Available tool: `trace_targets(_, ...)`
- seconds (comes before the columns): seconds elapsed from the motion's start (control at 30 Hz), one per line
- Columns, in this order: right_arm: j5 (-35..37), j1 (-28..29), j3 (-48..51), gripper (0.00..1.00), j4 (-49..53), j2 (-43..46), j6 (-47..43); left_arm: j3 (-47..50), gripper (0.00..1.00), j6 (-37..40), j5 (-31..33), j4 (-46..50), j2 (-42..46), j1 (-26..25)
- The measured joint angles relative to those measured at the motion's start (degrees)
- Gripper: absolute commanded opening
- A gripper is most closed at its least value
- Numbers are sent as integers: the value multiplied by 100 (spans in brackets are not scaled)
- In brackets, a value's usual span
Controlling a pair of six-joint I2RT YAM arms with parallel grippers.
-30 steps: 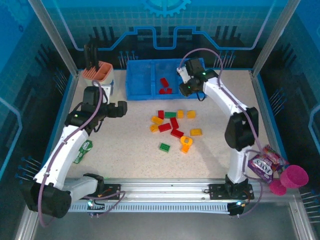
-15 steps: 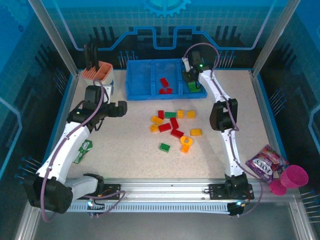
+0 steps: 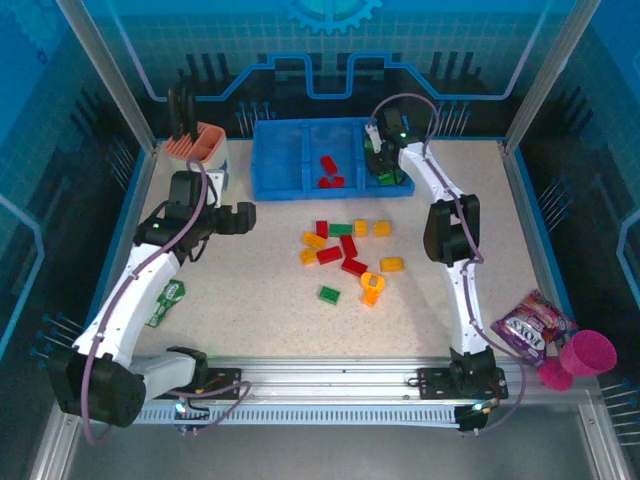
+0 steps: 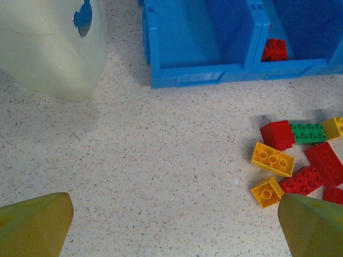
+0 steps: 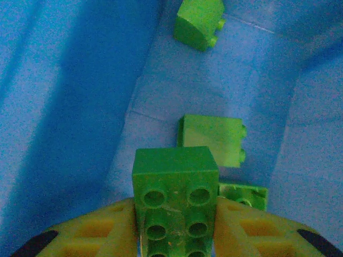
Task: Sort the legos into containers by color
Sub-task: Place the lego in the container, then pick up the lego from the center of the table.
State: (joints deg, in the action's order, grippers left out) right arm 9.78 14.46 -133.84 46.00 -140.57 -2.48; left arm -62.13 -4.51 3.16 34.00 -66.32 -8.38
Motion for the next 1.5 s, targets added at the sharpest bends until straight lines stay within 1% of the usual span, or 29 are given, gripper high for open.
trace_targets(0.1,-37,15,444,46,-13,584,-63,0,99,0,-4,0,7,0)
trace_targets(0.17,-90,35,573,47,33,922,-98,0,99,0,-13,-2,20,0)
trace_targets(0.33,-125,105,627,45,66,1469,-170,0,99,-2,-125,-2,35,0)
trace_targets(0.47,-140,267,1211,45,63,1869,-389,4,99,-2,-155,-2,81,0)
trace_targets(0.53,-140,433,1578,45,70,2035,-612,4,99,-2,-186,-2,122,0)
trace_targets(0.67,-170,962,2389,48,96,2380,-1126,4,99,-2,-385,0,203,2)
trace_targets(0.73,-190,1281,2664,51,155,2500,-1373,4,99,0,-470,-2,229,2)
trace_targets(0.77,-190,1445,2750,54,188,2538,-1480,4,99,0,-511,-4,243,2)
trace_targets(0.87,-192,1829,2848,59,260,2549,-1753,4,99,0,-599,0,267,2)
trace_targets(0.97,-186,1978,2852,60,361,2527,-1943,4,99,-2,-713,4,334,2)
trace_targets(1.2,-42,2002,2691,59,485,1967,-2236,4,99,-2,-903,4,505,2)
trace_targets(1.5,76,2004,2260,60,693,1281,-2490,4,99,0,-962,9,505,2)
